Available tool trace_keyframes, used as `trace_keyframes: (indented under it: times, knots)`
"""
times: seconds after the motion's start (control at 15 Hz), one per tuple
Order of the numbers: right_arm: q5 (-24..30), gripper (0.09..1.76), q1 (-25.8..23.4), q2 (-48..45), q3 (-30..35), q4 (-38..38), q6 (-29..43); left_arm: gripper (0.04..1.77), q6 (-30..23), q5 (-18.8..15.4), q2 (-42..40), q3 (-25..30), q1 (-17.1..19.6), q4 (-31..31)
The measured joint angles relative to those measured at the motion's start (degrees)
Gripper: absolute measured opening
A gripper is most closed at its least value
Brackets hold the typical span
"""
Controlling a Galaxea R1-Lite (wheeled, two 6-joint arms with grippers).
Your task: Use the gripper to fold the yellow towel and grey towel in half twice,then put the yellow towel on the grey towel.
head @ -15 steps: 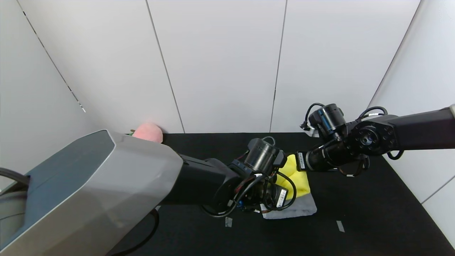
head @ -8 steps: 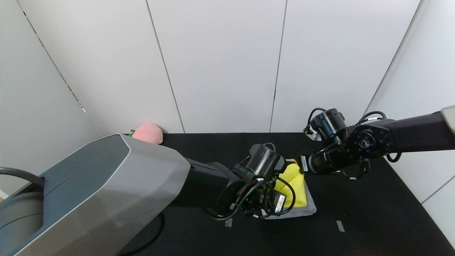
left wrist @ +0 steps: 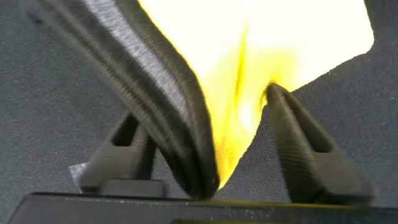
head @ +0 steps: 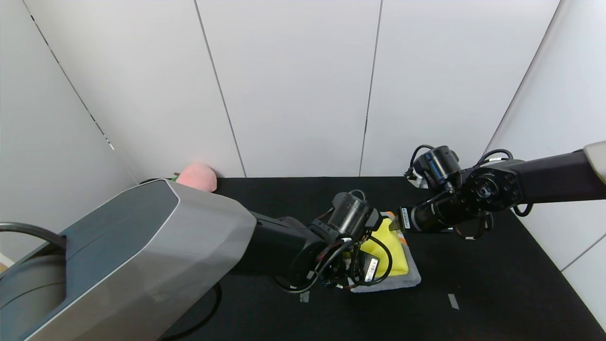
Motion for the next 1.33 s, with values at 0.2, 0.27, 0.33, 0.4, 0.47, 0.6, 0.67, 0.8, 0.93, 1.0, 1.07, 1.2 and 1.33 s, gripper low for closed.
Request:
trace_keyframes:
  times: [0.2, 0.27, 0.33, 0.4, 0.47, 0.6, 0.67, 0.8, 0.93, 1.0, 1.07, 1.2, 1.33]
  knots:
    - [-0.05, 1.41, -0.16, -0.29, -0.12, 0.05, -0.04, 1.36, 0.04, -0.02, -0.63, 0.0, -0.04, 0.02]
    - [0.0, 1.44, 0.0, -0.44, -0.2, 0.09, -0.04, 1.4, 0.09, -0.02, -1.02, 0.05, -0.04, 0.09]
    - [0.0, 1.47, 0.01, -0.61, -0.23, 0.13, -0.04, 1.44, 0.12, -0.02, -1.39, 0.16, -0.01, 0.18]
    - [0.02, 1.5, 0.01, -0.82, -0.23, 0.2, -0.04, 1.47, 0.23, 0.0, -1.88, 0.24, 0.0, 0.51]
    - [0.02, 1.53, 0.0, -1.01, -0.23, 0.24, -0.04, 1.5, 0.26, -0.02, -2.33, 0.28, -0.01, 1.34]
    - [0.02, 1.57, 0.09, -1.46, -0.11, 0.24, -0.02, 1.55, 0.33, -0.02, -3.32, 0.28, -0.01, 2.79]
    - [0.0, 1.58, 0.09, -1.73, 0.07, 0.28, 0.0, 1.57, 0.33, -0.02, -3.89, 0.41, 0.0, 3.1]
    - [-0.09, 1.61, 0.0, -2.28, 0.4, 0.51, 0.07, 1.6, 0.28, -0.04, -4.91, 0.74, 0.05, 4.84]
    - [-0.13, 1.63, 0.15, -3.11, 0.66, 0.62, 0.62, 1.63, 0.28, -0.04, -6.18, 0.85, 0.44, 8.24]
    - [-0.13, 1.64, 0.33, -3.67, 0.99, 0.71, 0.74, 1.64, 0.22, 0.02, -7.03, 0.9, 0.66, 9.52]
    - [-0.16, 1.65, 0.54, -4.29, 1.49, 0.73, 0.77, 1.65, 0.22, 0.05, -8.0, 1.29, 0.95, 10.01]
    - [-0.22, 1.67, 1.07, -5.71, 2.65, 0.74, 0.98, 1.66, 0.23, 0.07, -10.29, 2.91, 1.56, 10.29]
    - [-0.33, 1.67, 1.39, -7.77, 4.07, 0.84, 1.56, 1.67, 0.26, 0.11, -12.78, 4.94, 1.71, 10.34]
